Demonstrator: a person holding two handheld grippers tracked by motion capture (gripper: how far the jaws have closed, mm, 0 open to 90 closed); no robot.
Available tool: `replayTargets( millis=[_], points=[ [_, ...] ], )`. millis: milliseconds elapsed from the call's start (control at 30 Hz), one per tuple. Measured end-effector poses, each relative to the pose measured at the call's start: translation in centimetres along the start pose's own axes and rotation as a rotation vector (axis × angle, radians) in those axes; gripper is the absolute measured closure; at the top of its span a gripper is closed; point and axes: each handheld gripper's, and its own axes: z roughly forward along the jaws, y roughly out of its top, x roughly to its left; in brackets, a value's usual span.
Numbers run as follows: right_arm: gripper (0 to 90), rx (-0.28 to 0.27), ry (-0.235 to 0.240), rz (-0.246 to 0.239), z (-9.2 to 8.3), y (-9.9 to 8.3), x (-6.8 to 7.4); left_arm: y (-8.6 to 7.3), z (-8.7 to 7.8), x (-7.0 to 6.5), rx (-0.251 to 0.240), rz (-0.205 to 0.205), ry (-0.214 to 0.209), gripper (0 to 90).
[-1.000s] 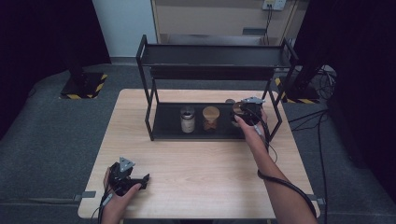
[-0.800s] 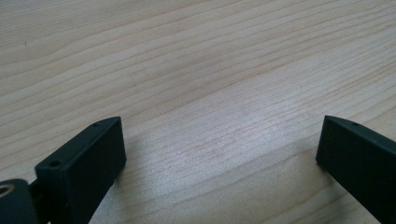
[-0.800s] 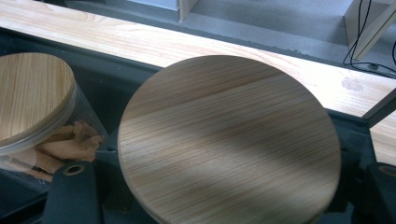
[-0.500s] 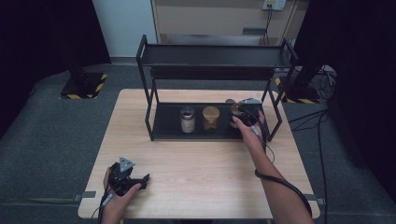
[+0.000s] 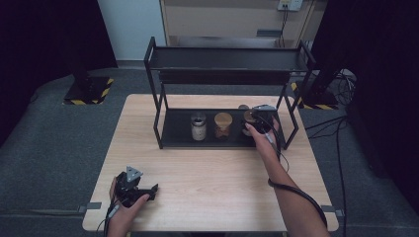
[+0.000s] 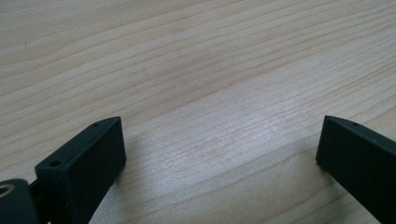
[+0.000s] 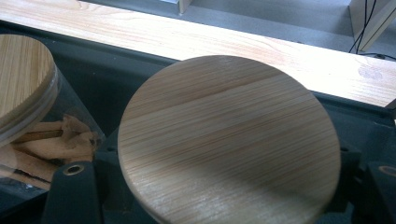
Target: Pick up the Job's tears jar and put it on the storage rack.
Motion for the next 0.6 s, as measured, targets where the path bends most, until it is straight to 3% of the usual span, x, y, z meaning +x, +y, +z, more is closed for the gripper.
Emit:
replayTargets(
  millis=[600],
  points=[
    [25.7,0.003,0.009,-0.002,0.32,-0.73,0.02,0.0,0.0,0.0,0.0,0.0,0.0,0.0]
  ],
)
